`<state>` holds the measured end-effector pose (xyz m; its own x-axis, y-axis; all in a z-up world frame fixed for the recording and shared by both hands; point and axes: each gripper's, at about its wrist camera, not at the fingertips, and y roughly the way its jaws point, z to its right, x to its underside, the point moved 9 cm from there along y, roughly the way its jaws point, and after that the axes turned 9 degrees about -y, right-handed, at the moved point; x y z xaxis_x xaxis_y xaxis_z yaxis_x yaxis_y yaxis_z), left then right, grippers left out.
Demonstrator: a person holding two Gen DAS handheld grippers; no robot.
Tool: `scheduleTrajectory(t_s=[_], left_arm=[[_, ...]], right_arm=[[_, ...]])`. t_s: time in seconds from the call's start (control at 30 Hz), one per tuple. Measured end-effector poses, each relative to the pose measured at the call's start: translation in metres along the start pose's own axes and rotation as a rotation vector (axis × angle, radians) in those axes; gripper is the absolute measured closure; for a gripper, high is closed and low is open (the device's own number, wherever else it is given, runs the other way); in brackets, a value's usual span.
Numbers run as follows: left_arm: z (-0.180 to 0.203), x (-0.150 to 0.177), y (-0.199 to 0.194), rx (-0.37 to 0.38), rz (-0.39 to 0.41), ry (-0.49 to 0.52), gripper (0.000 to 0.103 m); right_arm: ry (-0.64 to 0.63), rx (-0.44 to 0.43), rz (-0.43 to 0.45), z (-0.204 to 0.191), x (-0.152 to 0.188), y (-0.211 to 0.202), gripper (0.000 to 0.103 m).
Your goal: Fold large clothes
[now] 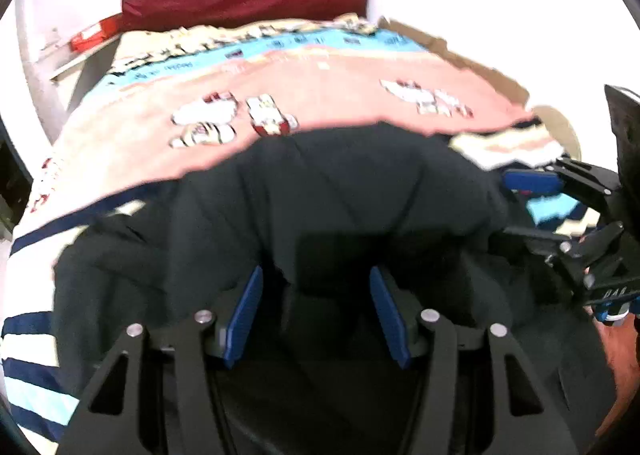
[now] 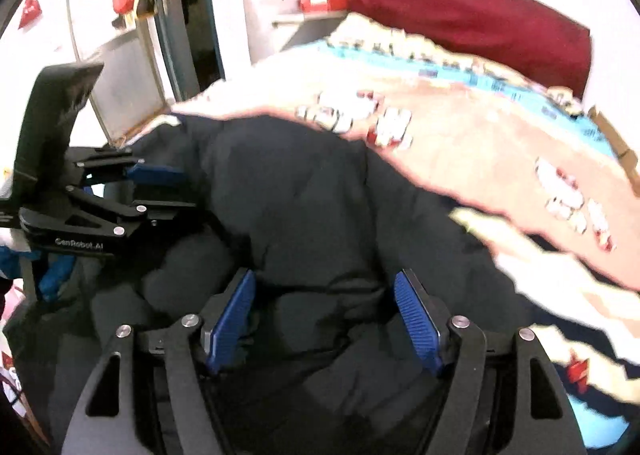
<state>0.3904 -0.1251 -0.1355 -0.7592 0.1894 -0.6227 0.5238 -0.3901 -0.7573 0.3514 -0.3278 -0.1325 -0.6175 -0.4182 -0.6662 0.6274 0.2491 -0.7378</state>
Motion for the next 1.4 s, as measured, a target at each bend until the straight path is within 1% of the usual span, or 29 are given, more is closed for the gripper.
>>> scheduleTrajectory(t_s=[0.07, 0.13, 0.23, 0.3, 0.43, 0.53, 0.6, 0.7, 0.77, 0.9, 0.97, 1.03, 1.1, 1.17, 1.23, 1.3, 1.37, 1.4], left_arm=[[-0.007, -0.014, -0.008, -0.005, 0.025, -0.016, 0.049], [-0.015, -0.029, -0.008, -0.027, 0.037, -0.02, 0.049], [-0.023, -0.042, 0.007, -0.067, 0.02, -0.006, 0.049], [-0.026, -0.046, 0.02, -0.068, 0.003, 0.0, 0.049], [-0.023, -0.052, 0.048, -0.096, -0.013, 0.045, 0.049], [-0.022, -0.049, 0.071, -0.146, -0.053, 0.095, 0.049], [-0.023, -0.044, 0.086, -0.169, -0.08, 0.116, 0.049], [-0.027, -0.038, 0.103, -0.171, -0.097, 0.104, 0.048], [-0.027, -0.032, 0.11, -0.162, -0.094, 0.098, 0.048], [-0.03, -0.023, 0.115, -0.141, -0.072, 0.078, 0.047], [-0.03, -0.022, 0.117, -0.158, -0.077, 0.083, 0.047], [-0.029, -0.024, 0.116, -0.187, -0.086, 0.099, 0.046], [-0.028, -0.029, 0.107, -0.181, -0.09, 0.094, 0.047], [-0.027, -0.036, 0.089, -0.145, -0.076, 0.052, 0.047], [-0.026, -0.044, 0.062, -0.091, -0.042, -0.008, 0.047], [-0.022, -0.049, 0.038, -0.046, -0.017, -0.043, 0.047], [-0.011, -0.047, 0.016, -0.012, -0.005, -0.035, 0.047], [-0.006, -0.046, 0.01, -0.01, -0.003, -0.022, 0.047]], right_arm=[[-0.012, 0.031, 0.034, 0.008, -0.019, -0.009, 0.032], [-0.014, 0.045, 0.054, 0.014, -0.036, -0.008, 0.032], [-0.001, 0.056, 0.049, 0.022, -0.051, 0.012, 0.032], [0.015, 0.044, 0.034, 0.024, -0.052, 0.03, 0.032], [0.014, 0.041, -0.012, 0.026, -0.045, 0.064, 0.032], [0.001, 0.046, -0.059, 0.028, -0.037, 0.084, 0.032], [0.014, 0.039, -0.104, 0.031, -0.03, 0.1, 0.032], [0.055, 0.016, -0.148, 0.036, -0.021, 0.116, 0.032], [0.059, 0.025, -0.175, 0.037, -0.01, 0.128, 0.032], [0.067, 0.054, -0.171, 0.035, 0.004, 0.139, 0.032], [0.068, 0.07, -0.169, 0.034, 0.007, 0.142, 0.032], [0.064, 0.081, -0.181, 0.035, 0.005, 0.142, 0.032], [0.072, 0.08, -0.185, 0.036, 0.0, 0.135, 0.032], [0.086, 0.076, -0.165, 0.036, -0.006, 0.116, 0.033], [0.086, 0.072, -0.116, 0.033, -0.015, 0.089, 0.033], [0.075, 0.067, -0.069, 0.027, -0.023, 0.061, 0.032], [0.064, 0.056, -0.043, 0.02, -0.027, 0.04, 0.032], [0.052, 0.058, -0.031, 0.014, -0.028, 0.027, 0.032]])
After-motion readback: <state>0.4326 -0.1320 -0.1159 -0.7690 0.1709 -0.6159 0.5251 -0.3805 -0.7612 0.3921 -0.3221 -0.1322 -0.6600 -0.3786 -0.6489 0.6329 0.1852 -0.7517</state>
